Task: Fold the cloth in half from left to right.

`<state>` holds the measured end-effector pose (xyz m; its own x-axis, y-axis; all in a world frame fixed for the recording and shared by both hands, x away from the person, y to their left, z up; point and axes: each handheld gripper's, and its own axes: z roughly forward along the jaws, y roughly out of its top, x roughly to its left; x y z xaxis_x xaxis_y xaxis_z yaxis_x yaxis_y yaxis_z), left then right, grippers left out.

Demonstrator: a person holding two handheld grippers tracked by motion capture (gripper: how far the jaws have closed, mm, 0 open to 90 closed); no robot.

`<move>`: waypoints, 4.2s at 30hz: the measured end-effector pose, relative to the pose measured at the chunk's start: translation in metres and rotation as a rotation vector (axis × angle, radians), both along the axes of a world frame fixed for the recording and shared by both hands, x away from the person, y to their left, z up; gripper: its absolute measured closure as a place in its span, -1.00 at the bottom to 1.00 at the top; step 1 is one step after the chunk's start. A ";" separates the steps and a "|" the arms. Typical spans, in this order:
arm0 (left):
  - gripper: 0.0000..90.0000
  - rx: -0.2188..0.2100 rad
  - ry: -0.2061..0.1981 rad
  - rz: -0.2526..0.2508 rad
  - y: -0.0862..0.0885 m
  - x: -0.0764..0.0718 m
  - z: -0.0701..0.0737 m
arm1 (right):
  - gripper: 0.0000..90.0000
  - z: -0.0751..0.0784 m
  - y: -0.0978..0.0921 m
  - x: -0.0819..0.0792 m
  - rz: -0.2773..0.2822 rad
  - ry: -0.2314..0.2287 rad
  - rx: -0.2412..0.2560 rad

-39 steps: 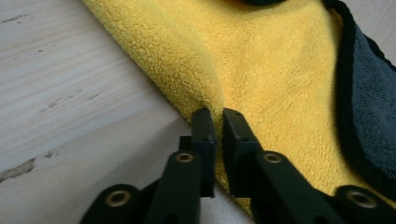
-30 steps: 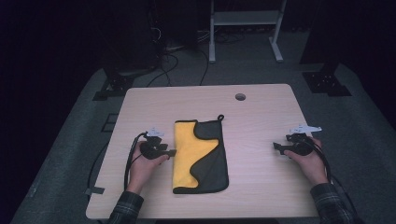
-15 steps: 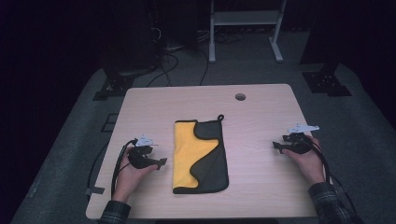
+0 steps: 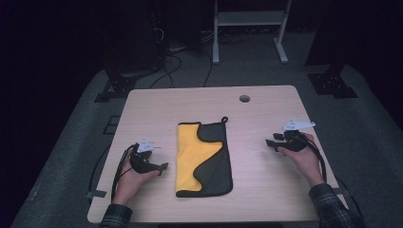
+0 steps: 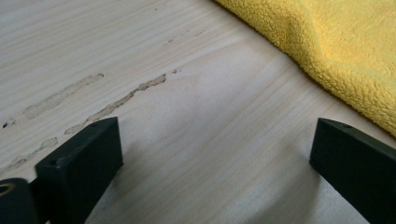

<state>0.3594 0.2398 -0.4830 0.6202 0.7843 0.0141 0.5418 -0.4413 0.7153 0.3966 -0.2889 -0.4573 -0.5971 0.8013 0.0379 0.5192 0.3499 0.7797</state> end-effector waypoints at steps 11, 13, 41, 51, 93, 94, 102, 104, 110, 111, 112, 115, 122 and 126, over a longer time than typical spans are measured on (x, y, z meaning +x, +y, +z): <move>-1.00 0.000 0.002 -0.006 0.000 0.000 0.000 | 0.15 0.007 0.028 0.011 0.070 0.005 0.015; -1.00 0.001 0.003 -0.008 0.000 0.000 0.000 | 0.15 0.009 0.034 0.014 0.083 0.004 0.019; -1.00 0.002 0.000 -0.024 0.000 -0.001 0.000 | 0.18 0.023 0.117 0.033 0.237 -0.010 0.018; -1.00 0.000 -0.002 -0.027 -0.001 -0.001 -0.001 | 0.21 0.018 0.148 0.045 0.271 0.009 0.012; -1.00 0.000 -0.002 -0.026 -0.001 -0.001 -0.001 | 0.77 -0.013 0.240 0.066 0.314 0.034 -0.043; -1.00 0.000 -0.002 -0.026 -0.001 -0.001 -0.001 | 0.80 -0.012 0.239 0.067 0.309 0.042 -0.034; -1.00 0.000 -0.002 -0.026 -0.001 -0.001 -0.001 | 0.85 -0.003 0.234 0.067 0.298 0.037 -0.015; -1.00 0.000 -0.002 -0.026 -0.001 -0.001 -0.001 | 0.85 0.001 0.232 0.068 0.288 0.026 -0.011; -1.00 0.000 -0.002 -0.026 -0.001 -0.001 0.000 | 0.85 0.015 0.215 0.079 0.222 -0.003 -0.001; -1.00 0.000 -0.002 -0.026 -0.001 -0.001 0.000 | 0.85 0.017 0.210 0.082 0.204 0.000 0.003; -1.00 0.000 -0.002 -0.026 -0.001 -0.001 -0.001 | 0.85 0.017 0.207 0.085 0.191 0.003 0.000; -1.00 -0.001 -0.002 -0.026 -0.001 -0.001 -0.001 | 0.85 0.018 0.197 0.094 0.155 0.011 -0.008; -1.00 -0.001 -0.002 -0.026 -0.001 -0.001 -0.001 | 0.85 0.006 0.184 0.107 0.105 0.048 -0.037; -1.00 -0.001 -0.002 -0.026 -0.001 -0.001 -0.001 | 0.85 -0.002 0.183 0.110 0.093 0.053 -0.068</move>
<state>0.3584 0.2392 -0.4835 0.6404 0.7679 0.0148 0.5288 -0.4549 0.7166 0.5065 -0.1060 -0.4588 -0.6676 0.7443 0.0187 0.5216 0.4496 0.7251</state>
